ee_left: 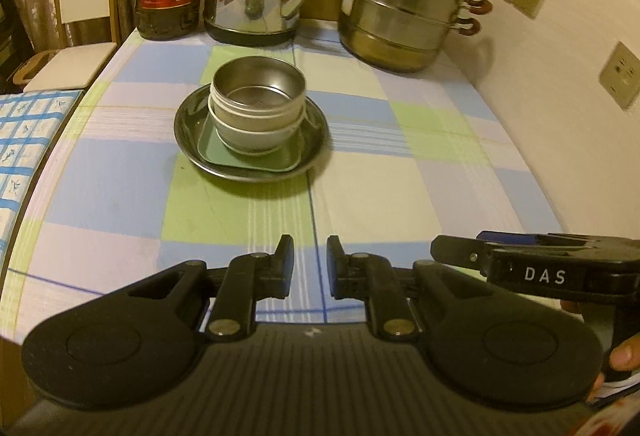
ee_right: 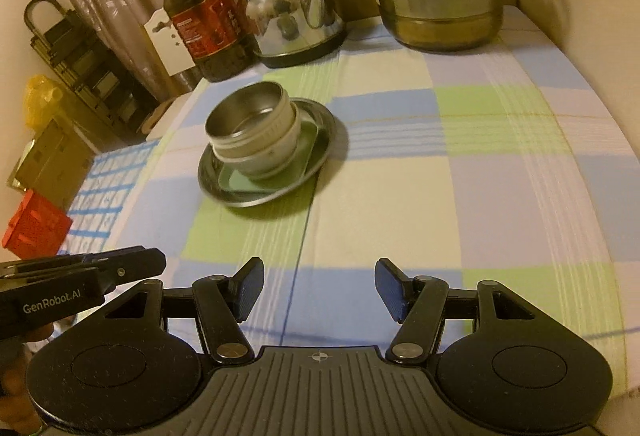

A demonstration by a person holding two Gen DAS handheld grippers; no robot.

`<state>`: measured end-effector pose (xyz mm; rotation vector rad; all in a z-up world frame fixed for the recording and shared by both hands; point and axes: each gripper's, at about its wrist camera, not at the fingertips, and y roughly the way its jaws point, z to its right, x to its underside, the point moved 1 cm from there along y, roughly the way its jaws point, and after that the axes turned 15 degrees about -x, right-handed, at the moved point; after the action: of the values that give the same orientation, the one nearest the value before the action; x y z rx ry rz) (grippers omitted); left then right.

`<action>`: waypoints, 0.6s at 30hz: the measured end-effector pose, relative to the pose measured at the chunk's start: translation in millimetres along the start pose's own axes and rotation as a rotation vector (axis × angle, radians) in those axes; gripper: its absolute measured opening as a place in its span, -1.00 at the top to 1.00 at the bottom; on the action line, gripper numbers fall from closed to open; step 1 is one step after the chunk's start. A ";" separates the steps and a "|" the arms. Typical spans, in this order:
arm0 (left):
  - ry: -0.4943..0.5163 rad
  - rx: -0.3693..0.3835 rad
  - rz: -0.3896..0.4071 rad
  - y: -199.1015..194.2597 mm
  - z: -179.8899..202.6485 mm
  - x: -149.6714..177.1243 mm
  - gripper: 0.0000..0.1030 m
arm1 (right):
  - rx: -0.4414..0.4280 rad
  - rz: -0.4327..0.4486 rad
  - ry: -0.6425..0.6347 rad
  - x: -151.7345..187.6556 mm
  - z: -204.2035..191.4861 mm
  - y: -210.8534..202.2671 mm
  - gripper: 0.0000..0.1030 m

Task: Organize plates and bowls

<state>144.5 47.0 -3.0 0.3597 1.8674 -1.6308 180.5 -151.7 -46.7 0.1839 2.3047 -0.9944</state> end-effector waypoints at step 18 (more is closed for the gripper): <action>0.057 0.054 0.033 -46.4 28.3 50.0 0.64 | 0.036 0.030 -0.040 53.3 -15.3 -58.4 -0.20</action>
<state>87.0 0.9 2.0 0.4614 1.8519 -1.6676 109.8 -188.1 -34.1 0.2112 2.2430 -1.0154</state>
